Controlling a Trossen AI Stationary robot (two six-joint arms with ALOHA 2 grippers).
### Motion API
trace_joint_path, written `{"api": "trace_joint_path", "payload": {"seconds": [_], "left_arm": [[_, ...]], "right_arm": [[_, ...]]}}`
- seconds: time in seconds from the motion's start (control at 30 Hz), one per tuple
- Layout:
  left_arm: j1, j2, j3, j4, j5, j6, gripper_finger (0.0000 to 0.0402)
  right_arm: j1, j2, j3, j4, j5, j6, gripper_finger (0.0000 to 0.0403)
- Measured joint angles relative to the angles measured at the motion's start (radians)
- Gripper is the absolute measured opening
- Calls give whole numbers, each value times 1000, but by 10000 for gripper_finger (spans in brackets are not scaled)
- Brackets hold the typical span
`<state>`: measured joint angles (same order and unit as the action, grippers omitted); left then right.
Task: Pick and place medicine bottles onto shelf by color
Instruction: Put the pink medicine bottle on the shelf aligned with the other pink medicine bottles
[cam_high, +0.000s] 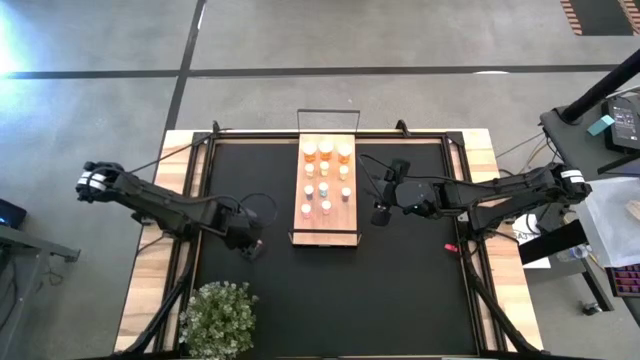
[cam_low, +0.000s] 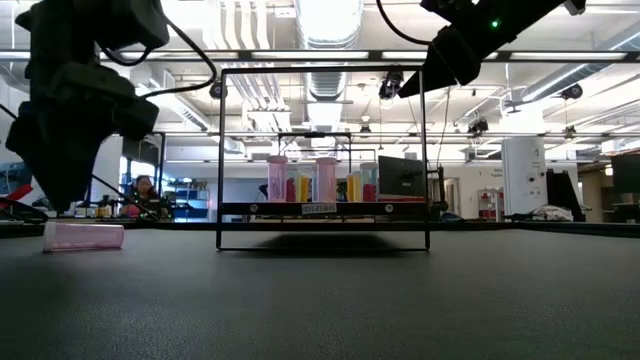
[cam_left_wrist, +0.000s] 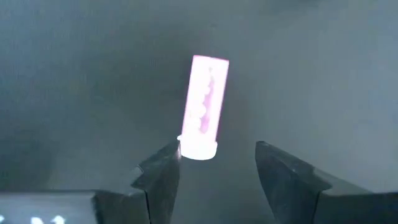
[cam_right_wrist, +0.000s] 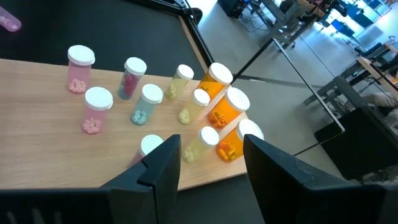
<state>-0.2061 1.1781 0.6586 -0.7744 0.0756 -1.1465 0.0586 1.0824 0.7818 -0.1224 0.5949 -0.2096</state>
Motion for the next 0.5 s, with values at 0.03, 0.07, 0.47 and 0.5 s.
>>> {"api": "trace_joint_path", "payload": {"seconds": [0.03, 0.07, 0.47, 0.5], "left_arm": [[-5, 6, 1, -2, 3, 0, 190], [-8, 14, 2, 0, 11, 0, 190], [-20, 153, -3, 34, 22, 57, 190], [-20, 161, -3, 40, 22, 59, 190]], "right_arm": [[0, 0, 0, 0, 0, 0, 166], [0, 0, 0, 1, 0, 0, 166], [0, 0, 0, 1, 0, 0, 166], [0, 0, 0, 0, 0, 0, 166]]}}
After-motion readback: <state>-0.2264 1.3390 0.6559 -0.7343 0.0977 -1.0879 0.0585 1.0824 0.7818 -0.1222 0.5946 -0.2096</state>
